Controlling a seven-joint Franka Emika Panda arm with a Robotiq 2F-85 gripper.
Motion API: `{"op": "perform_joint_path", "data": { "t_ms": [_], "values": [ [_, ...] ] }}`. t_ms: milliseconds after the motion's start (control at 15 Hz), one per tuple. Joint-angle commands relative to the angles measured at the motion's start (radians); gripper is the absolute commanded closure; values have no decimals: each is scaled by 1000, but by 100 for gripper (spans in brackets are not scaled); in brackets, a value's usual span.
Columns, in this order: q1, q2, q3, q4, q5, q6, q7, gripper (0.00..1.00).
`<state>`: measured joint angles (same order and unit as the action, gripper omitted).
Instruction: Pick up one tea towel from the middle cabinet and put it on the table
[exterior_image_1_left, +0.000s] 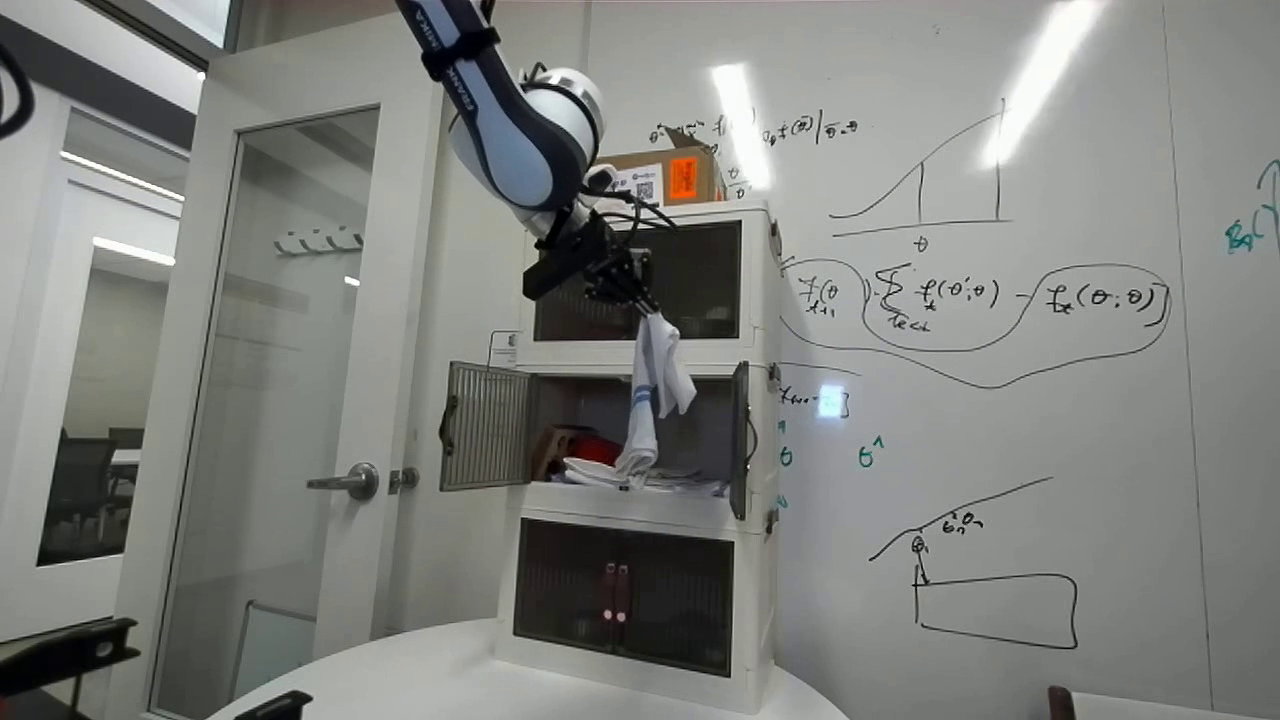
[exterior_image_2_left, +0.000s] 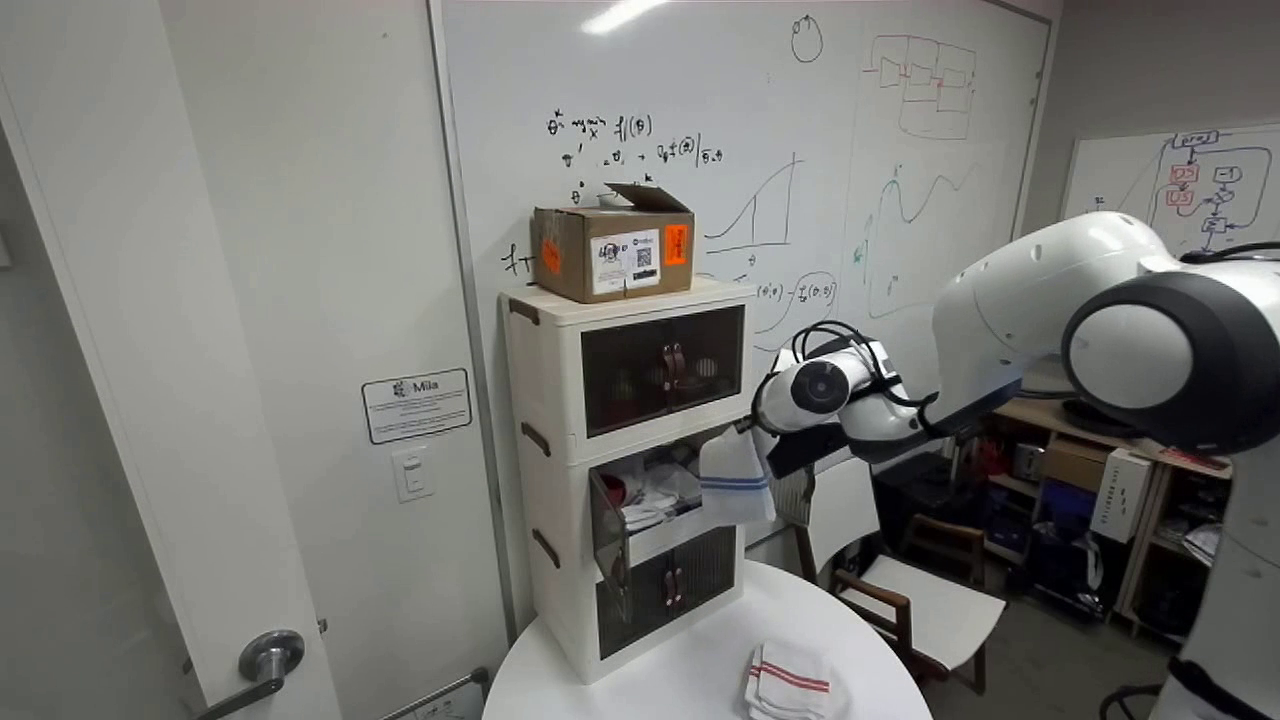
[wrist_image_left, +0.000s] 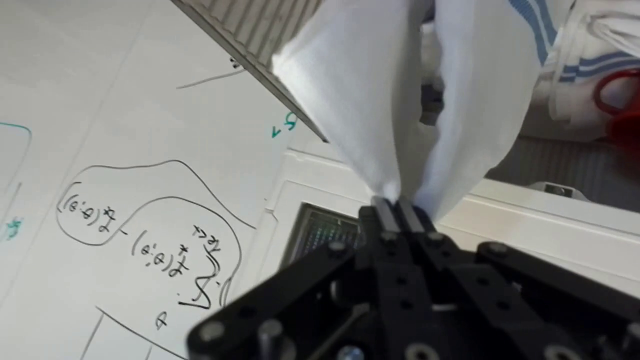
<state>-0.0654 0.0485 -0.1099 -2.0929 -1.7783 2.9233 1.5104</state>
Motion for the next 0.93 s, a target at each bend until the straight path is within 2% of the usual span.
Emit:
{"op": "perform_joint_path", "data": {
  "t_ms": [0, 200, 467, 867],
  "values": [
    [-15, -101, -17, -160, -8, -103, 43, 99],
    [-23, -122, -19, -255, -1, -230, 50, 99],
    [-31, -121, -20, -351, 24, -339, 33, 99],
    [-23, -22, 1, -468, 52, -472, 44, 99]
  ]
}}
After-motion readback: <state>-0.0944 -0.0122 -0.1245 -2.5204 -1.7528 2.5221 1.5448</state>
